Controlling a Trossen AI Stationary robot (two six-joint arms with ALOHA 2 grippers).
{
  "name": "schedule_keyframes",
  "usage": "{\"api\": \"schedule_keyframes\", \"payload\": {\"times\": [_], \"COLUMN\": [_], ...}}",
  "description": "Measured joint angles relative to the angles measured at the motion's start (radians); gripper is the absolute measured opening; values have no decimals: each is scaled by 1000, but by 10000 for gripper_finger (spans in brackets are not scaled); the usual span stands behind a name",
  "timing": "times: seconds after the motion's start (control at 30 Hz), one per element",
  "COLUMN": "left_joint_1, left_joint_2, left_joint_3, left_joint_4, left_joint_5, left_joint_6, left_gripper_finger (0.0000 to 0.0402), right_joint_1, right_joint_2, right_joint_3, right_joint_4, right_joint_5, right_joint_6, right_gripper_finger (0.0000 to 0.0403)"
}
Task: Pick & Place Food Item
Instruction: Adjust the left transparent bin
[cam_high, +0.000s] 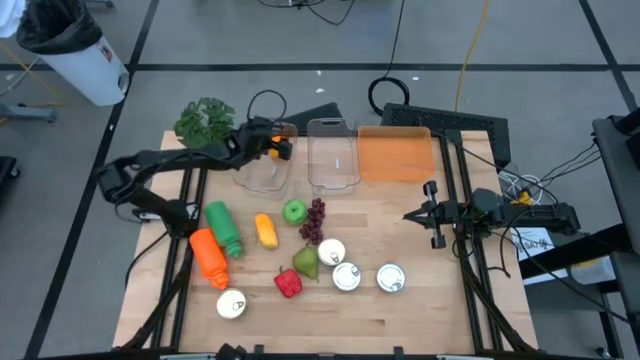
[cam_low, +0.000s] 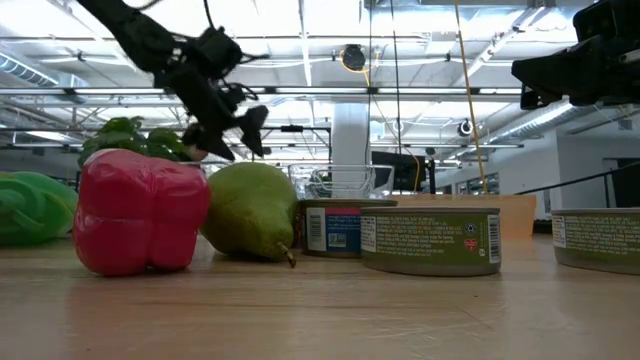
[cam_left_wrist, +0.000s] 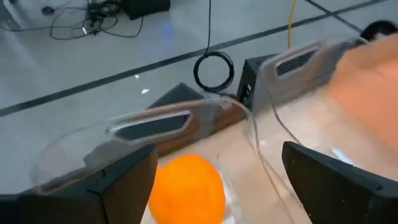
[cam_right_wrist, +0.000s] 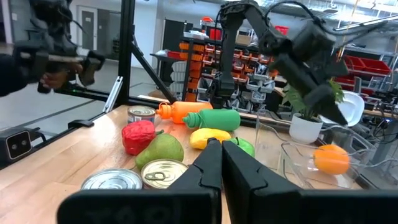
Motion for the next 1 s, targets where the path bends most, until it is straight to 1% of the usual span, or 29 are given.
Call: {"api": "schedule_keyframes", "payload": {"times": [0.17,0.33,0.5,0.63,0.73,0.87,1.0], "left_joint_1": [-69,-182,-291,-362,-409,-469,-522], "left_joint_2": [-148,-299,-388,-401,-399,-357,-304], "left_joint_3": [0,0,0,0,0,-1,0], "left_joint_4": [-195,-394,-585,-704,-760,-763,-758], "left_joint_5": [40,53,53,56,79,114,159], "left_joint_6": [19,22,-91,-180,-228,-283,-305], "left_gripper_finger": [357,349,338,336,337,337,337], "right_joint_1": [0,0,0,0,0,0,0], "right_joint_2": [0,0,0,0,0,0,0], "right_joint_3": [0,0,0,0,0,0,0], "right_joint_4": [0,0,0,0,0,0,0], "right_joint_5": [0,0,0,0,0,0,0], "right_joint_6": [0,0,0,0,0,0,0], "right_gripper_finger": [0,0,0,0,0,0,0]}}
